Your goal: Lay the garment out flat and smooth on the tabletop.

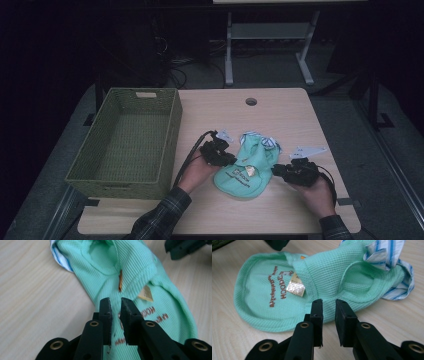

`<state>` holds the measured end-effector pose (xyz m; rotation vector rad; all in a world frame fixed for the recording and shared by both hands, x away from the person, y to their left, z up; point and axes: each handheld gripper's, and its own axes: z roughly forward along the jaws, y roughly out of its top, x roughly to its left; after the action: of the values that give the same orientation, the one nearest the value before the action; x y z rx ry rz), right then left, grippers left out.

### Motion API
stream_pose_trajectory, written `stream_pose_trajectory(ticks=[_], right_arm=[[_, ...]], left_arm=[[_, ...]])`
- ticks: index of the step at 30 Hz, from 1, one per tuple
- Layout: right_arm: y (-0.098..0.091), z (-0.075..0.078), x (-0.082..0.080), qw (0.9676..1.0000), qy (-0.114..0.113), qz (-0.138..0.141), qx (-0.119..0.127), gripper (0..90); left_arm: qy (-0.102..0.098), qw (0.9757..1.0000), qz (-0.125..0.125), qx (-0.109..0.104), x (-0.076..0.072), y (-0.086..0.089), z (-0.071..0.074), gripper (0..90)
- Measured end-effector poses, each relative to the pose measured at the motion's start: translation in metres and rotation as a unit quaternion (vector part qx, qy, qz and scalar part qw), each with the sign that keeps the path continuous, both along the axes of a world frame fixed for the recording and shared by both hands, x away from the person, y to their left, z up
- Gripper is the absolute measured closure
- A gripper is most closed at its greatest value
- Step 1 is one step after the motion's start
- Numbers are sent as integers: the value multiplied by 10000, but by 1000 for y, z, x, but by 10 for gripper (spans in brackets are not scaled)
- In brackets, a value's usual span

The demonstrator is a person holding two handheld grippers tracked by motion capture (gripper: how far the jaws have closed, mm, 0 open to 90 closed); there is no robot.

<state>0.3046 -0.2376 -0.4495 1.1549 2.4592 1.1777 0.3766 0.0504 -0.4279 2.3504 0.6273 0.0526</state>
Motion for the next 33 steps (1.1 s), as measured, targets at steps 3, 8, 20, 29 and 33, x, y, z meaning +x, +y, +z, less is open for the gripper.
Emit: stream_pose_trajectory(ticks=[3, 8, 20, 29, 33], right_arm=[[1, -1, -3, 10000, 64, 40, 55, 756], [11, -5, -5, 9998, 66, 198, -65, 751], [22, -18, 0, 9988, 265, 301, -274, 746], [22, -18, 0, 9985, 209, 310, -396, 787], [21, -18, 0, 9985, 218, 273, -429, 787]], left_arm=[[-26, 10000, -5, 48, 7, -4, 0, 772], [-41, 10000, -19, 38, 18, -9, -3, 772], [225, 9995, -159, 147, 24, -23, -27, 781], [33, 9996, -44, 266, 23, -16, -19, 899], [-45, 9993, 220, 295, 25, -2, -12, 899]])
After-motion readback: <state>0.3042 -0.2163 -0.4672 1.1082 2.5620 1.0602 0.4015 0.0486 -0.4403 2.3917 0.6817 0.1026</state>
